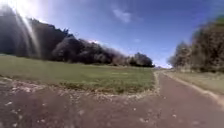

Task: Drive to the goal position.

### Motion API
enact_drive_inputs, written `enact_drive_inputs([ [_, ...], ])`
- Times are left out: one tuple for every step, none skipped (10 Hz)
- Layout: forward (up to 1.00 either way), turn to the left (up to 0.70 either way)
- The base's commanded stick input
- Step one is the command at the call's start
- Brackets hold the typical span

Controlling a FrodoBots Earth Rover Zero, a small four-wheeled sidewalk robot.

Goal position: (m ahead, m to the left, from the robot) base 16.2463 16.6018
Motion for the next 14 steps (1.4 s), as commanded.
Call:
enact_drive_inputs([
  [0.07, 0.01],
  [0.07, 0.01],
  [0.07, 0.01],
  [0.08, 0.02],
  [0.1, 0.02],
  [0.12, 0.03],
  [0.13, 0.11],
  [0.13, 0.11],
  [0.93, 0.37],
  [0.93, 0.37],
  [0.93, 0.37],
  [0.93, 0.37],
  [0.93, 0.37],
  [0.93, 0.37],
])
